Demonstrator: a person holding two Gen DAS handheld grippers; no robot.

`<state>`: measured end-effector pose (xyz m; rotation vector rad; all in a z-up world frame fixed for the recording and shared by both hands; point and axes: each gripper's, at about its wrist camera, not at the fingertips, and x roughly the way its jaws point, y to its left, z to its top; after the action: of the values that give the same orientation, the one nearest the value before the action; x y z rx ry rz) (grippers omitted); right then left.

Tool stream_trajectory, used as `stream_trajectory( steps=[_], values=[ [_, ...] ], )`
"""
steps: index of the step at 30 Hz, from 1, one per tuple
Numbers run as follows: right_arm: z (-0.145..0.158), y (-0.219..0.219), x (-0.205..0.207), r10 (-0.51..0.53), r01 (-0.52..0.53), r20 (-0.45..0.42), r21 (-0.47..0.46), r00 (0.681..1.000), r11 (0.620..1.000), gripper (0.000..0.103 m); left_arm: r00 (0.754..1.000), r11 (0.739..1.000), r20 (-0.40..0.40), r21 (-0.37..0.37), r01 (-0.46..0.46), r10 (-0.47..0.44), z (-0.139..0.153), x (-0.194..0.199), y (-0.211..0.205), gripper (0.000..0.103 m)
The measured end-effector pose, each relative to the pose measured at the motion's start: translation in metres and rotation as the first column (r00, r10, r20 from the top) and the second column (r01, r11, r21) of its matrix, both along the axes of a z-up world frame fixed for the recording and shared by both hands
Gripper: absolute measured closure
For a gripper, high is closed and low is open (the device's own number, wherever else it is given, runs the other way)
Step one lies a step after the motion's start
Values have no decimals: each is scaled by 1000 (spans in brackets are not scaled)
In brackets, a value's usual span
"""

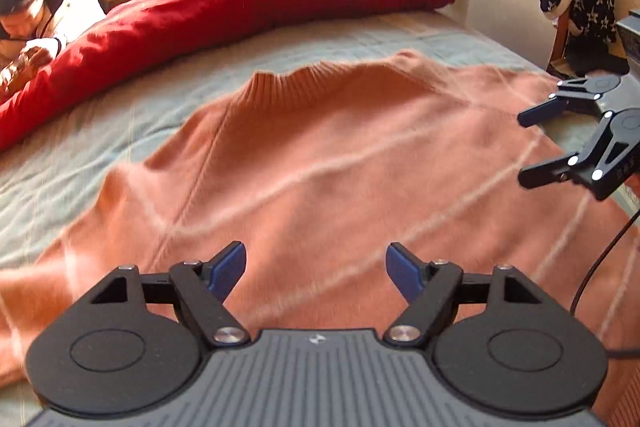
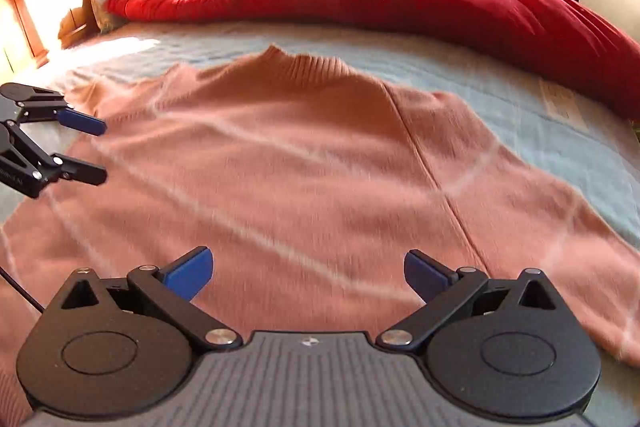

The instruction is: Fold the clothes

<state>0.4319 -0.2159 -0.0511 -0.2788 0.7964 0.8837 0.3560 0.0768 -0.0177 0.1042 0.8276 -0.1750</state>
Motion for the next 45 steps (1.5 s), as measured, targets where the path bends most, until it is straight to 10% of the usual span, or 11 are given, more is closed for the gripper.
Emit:
stream_trajectory(
  steps=[5,13,19,33,36,41,45],
  values=[
    [-34,28,30,-24,22,-61,-29,998,999,0,996,996,-49,-45,-72,70,-26,35,20,26],
    [-46,16,18,-78,78,-19,-1,997,997,0,956,957,-152,-109,-268,251,-28,-21,71,25],
    [-47,22,14,-129,129,0,-10,992,992,0,986,968,-63,-192,-163,154,-10,-1,63,24],
    [-47,30,14,-183,183,6,-36,983,982,0,959,942,-193,-228,-248,206,-10,-43,100,24],
    [-47,32,14,-197,197,8,-38,980,980,0,915,876,-196,-276,-395,352,1,-53,136,24],
    [-48,34,14,-211,211,10,-43,977,976,0,718,626,-262,-358,-692,644,-11,-79,208,28],
    [-48,35,14,-209,209,10,-48,978,977,0,722,613,-182,-417,-672,668,-1,-69,228,26]
  ],
)
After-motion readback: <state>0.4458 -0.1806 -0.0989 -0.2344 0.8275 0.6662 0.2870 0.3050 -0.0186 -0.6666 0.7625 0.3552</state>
